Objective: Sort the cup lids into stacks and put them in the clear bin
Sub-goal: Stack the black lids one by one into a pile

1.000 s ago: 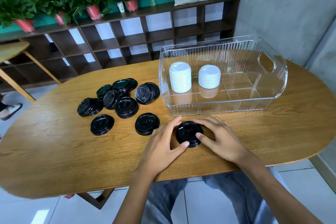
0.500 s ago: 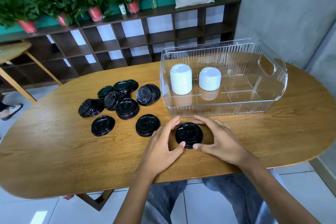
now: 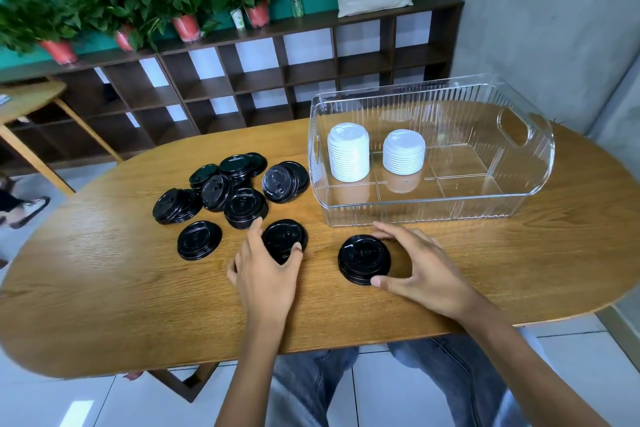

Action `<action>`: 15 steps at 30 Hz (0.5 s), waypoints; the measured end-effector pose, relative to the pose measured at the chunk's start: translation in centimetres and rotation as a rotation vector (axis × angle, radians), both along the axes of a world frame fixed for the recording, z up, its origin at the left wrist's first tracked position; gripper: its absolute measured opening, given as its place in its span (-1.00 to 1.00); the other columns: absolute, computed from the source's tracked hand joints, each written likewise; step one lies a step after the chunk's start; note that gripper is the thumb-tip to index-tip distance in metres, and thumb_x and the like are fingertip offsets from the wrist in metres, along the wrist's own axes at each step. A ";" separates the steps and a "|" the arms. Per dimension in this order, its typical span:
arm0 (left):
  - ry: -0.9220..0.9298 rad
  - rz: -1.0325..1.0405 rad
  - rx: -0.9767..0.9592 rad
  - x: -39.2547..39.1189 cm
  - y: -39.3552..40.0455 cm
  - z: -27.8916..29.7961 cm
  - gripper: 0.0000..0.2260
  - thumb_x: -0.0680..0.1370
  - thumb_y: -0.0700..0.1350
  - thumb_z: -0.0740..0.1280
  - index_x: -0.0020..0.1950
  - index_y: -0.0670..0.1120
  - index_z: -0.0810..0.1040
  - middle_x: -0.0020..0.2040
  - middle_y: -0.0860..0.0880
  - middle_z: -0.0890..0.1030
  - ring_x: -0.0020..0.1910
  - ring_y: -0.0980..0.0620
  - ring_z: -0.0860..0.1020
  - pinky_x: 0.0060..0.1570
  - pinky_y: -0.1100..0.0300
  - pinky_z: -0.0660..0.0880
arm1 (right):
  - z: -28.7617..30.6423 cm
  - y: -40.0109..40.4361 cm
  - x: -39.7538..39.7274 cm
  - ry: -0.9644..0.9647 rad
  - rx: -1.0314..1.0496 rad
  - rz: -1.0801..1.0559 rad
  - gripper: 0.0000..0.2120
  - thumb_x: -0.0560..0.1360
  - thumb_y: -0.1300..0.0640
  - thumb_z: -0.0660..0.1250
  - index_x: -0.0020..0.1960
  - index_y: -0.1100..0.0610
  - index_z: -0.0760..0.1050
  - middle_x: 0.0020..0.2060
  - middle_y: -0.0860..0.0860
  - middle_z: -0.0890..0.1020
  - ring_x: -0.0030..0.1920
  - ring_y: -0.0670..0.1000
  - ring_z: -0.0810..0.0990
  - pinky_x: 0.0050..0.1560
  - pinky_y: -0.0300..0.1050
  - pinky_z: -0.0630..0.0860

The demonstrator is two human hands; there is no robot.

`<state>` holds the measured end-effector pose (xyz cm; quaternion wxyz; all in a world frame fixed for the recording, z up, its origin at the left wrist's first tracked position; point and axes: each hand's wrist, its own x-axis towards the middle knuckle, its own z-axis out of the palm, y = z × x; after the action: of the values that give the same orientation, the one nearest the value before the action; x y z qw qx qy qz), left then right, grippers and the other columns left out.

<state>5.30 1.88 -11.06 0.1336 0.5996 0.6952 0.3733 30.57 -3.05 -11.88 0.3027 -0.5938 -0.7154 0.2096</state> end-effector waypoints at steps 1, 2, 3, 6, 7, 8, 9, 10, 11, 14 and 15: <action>-0.022 0.000 0.008 -0.1 0.0 0.0 -0.32 0.52 0.07 0.50 0.57 -0.04 0.32 0.43 -0.06 0.53 0.44 -0.09 0.45 0.53 -0.22 0.13 | 0.0 0.0 0.0 0.001 -0.001 -0.001 -0.20 0.33 -0.37 0.39 0.49 -0.34 0.17 0.25 -0.54 0.38 0.34 -0.40 0.26 0.37 -0.18 0.14; -0.037 -0.002 0.015 -0.2 0.0 0.0 -0.33 0.52 0.05 0.51 0.56 -0.06 0.34 0.42 -0.06 0.53 0.44 -0.09 0.45 0.53 -0.22 0.14 | 0.1 0.0 0.0 0.001 -0.003 -0.002 -0.23 0.33 -0.35 0.41 0.47 -0.38 0.16 0.25 -0.54 0.38 0.34 -0.40 0.26 0.37 -0.17 0.15; -0.054 -0.007 0.023 -0.2 -0.1 0.0 -0.33 0.52 0.04 0.51 0.55 -0.06 0.35 0.42 -0.06 0.52 0.45 -0.08 0.45 0.52 -0.22 0.16 | 0.1 0.0 0.0 0.002 -0.006 -0.002 -0.24 0.34 -0.32 0.43 0.44 -0.43 0.15 0.25 -0.54 0.38 0.34 -0.41 0.25 0.38 -0.16 0.16; -0.150 -0.033 0.053 -0.1 -0.3 0.0 -0.34 0.51 -0.03 0.53 0.55 -0.06 0.36 0.44 -0.05 0.49 0.47 -0.09 0.41 0.51 -0.19 0.26 | 0.2 -0.1 0.0 0.008 -0.010 -0.005 -0.25 0.35 -0.28 0.46 0.44 -0.43 0.16 0.25 -0.52 0.39 0.34 -0.41 0.25 0.41 -0.12 0.18; -0.188 -0.038 0.058 -0.1 -0.3 0.1 -0.35 0.51 -0.05 0.53 0.56 -0.05 0.36 0.45 -0.04 0.48 0.48 -0.07 0.39 0.50 -0.18 0.28 | 0.1 -0.1 0.0 0.009 -0.009 -0.007 -0.24 0.35 -0.28 0.47 0.46 -0.38 0.18 0.26 -0.51 0.39 0.34 -0.40 0.26 0.42 -0.09 0.19; -0.218 -0.040 0.063 -0.1 -0.4 0.0 -0.35 0.52 -0.07 0.52 0.56 -0.04 0.35 0.46 -0.03 0.47 0.49 -0.05 0.38 0.50 -0.17 0.29 | 0.1 -0.1 -0.1 0.010 -0.007 -0.009 -0.23 0.35 -0.28 0.47 0.47 -0.33 0.20 0.26 -0.51 0.39 0.34 -0.40 0.26 0.43 -0.07 0.21; -0.244 -0.041 0.067 -0.2 -0.4 0.0 -0.35 0.52 -0.08 0.52 0.56 -0.03 0.35 0.46 -0.01 0.46 0.50 -0.03 0.37 0.50 -0.15 0.30 | 0.2 -0.1 -0.1 0.011 -0.006 -0.009 -0.22 0.36 -0.28 0.48 0.48 -0.31 0.21 0.26 -0.50 0.40 0.33 -0.39 0.27 0.44 -0.06 0.21; -0.271 -0.043 0.070 -0.2 -0.4 0.0 -0.35 0.52 -0.08 0.52 0.56 -0.01 0.34 0.47 0.01 0.46 0.50 -0.02 0.37 0.50 -0.13 0.31 | 0.2 -0.1 -0.1 0.011 -0.007 -0.007 -0.22 0.36 -0.27 0.48 0.49 -0.29 0.21 0.26 -0.50 0.40 0.33 -0.39 0.27 0.44 -0.05 0.22; -0.299 -0.045 0.074 -0.2 -0.4 0.0 -0.35 0.52 -0.09 0.52 0.56 0.01 0.34 0.48 0.03 0.46 0.50 0.00 0.36 0.50 -0.12 0.32 | 0.2 -0.1 -0.1 0.010 -0.008 -0.006 -0.22 0.36 -0.27 0.48 0.49 -0.28 0.22 0.26 -0.50 0.40 0.33 -0.38 0.28 0.44 -0.04 0.22; -0.347 -0.047 0.089 -0.2 -0.6 -0.1 -0.36 0.53 -0.06 0.52 0.55 0.07 0.33 0.47 0.07 0.47 0.49 0.03 0.38 0.50 -0.09 0.34 | 0.3 -0.2 -0.1 -0.001 -0.005 -0.006 -0.23 0.37 -0.27 0.48 0.49 -0.27 0.23 0.26 -0.48 0.40 0.34 -0.32 0.31 0.45 0.00 0.24; -0.352 -0.048 0.095 -0.2 -0.6 -0.1 -0.37 0.53 -0.04 0.52 0.54 0.08 0.34 0.46 0.07 0.48 0.48 0.03 0.39 0.49 -0.08 0.34 | 0.4 -0.2 -0.1 -0.004 -0.006 -0.006 -0.23 0.37 -0.27 0.48 0.50 -0.27 0.23 0.25 -0.49 0.39 0.34 -0.31 0.31 0.45 0.01 0.24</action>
<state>5.11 1.32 -11.15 0.2337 0.5468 0.6283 0.5017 30.50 -3.25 -11.52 0.3002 -0.5973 -0.7135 0.2095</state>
